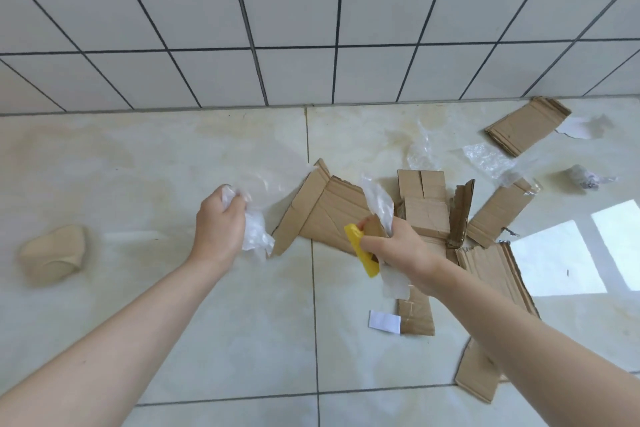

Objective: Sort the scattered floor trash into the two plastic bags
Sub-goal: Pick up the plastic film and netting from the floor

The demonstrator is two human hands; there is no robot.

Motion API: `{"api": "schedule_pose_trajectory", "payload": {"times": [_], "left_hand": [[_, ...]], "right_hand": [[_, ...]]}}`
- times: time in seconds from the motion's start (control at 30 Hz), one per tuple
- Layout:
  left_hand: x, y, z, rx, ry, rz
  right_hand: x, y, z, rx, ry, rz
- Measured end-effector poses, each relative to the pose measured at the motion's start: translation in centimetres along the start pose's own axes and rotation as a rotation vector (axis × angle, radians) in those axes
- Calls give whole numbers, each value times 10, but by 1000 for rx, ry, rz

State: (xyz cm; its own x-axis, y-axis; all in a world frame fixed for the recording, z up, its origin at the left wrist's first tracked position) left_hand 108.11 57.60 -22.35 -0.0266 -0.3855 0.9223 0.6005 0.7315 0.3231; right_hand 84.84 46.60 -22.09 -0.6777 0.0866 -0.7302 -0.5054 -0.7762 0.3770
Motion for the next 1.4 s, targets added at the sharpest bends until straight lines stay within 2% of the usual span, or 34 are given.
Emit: {"api": "schedule_pose_trajectory", "payload": {"times": [0.13,0.47,0.67,0.8,1.07,1.23,1.4], "left_hand": [[11,43,40,-46,22,54],[58,191,142,134,67,275],[66,298,200,270,51,273],[61,377,241,426,45,248],[-10,483,320,541,298,338],[-53,513,346,666,313,296],[-78,516,340,711,316,284]], "right_hand": [[-40,1,29,-18,54,42],[-199,-22,139,-90,312,320],[-273,-88,204,-155,421,432],[-312,-156,245,-263,551,569],[-345,-316,302,-491,703,907],[-331,-410,314,-513,825,1042],[-296,-467,314,-541,823,1057]]}}
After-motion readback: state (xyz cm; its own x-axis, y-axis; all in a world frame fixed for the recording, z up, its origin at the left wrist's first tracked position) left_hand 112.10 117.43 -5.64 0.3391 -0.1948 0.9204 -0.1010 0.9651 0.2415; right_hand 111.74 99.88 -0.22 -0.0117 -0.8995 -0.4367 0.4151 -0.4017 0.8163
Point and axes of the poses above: each hand's wrist, its own z-axis away from the middle knuckle, its own y-axis out of the back of the hand, x = y × z, the point moved 2 cm from there along -z, towards the middle knuckle, and after that the axes turned 9 degrees about z, right-handed, at the moved point
